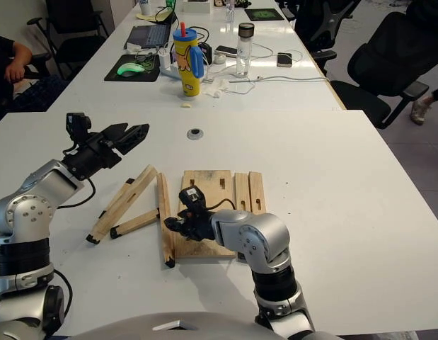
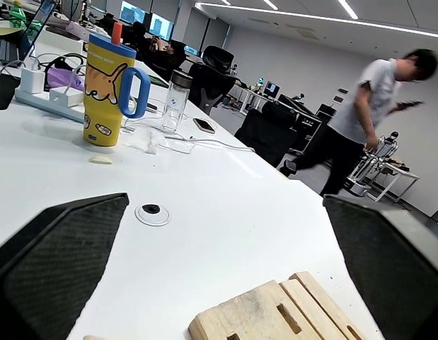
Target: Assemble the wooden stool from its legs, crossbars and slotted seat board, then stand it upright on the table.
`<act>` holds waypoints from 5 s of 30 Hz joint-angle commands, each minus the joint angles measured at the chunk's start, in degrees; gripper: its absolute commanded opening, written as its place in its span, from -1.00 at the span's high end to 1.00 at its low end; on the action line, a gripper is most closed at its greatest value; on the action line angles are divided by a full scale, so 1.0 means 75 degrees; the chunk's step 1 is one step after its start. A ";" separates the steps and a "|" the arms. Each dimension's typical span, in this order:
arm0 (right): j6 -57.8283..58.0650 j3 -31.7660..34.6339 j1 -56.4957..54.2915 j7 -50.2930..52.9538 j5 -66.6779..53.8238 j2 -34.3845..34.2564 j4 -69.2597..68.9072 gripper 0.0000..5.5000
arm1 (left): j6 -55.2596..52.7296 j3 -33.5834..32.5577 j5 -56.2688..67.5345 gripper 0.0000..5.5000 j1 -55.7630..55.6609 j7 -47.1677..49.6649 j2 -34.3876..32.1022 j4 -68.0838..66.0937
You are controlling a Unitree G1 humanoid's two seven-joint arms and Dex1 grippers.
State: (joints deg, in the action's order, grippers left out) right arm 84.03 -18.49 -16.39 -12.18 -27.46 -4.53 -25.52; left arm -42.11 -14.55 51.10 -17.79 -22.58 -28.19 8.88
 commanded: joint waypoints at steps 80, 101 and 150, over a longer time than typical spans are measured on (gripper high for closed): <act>0.0920 0.3588 0.0555 0.1093 0.0442 -0.2634 0.0547 0.65 | -0.0284 -0.1112 0.0244 -0.85 -0.1553 0.0266 -0.0101 -0.0141; 0.0203 0.7335 0.0286 0.3397 -0.3694 -0.5690 0.1566 0.14 | -0.0383 -0.0905 0.0309 -0.85 -0.2439 -0.0033 -0.0142 -0.1197; -0.4131 0.2883 -0.0032 0.2656 -0.0957 0.0956 -0.0011 -0.12 | -0.2567 0.3124 0.2494 -0.33 0.1753 0.7408 0.2010 0.2386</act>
State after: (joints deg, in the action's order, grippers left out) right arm 52.92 3.66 -15.38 8.17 -35.19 2.95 -26.22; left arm -60.55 7.99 71.93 -4.03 34.39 -13.08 27.72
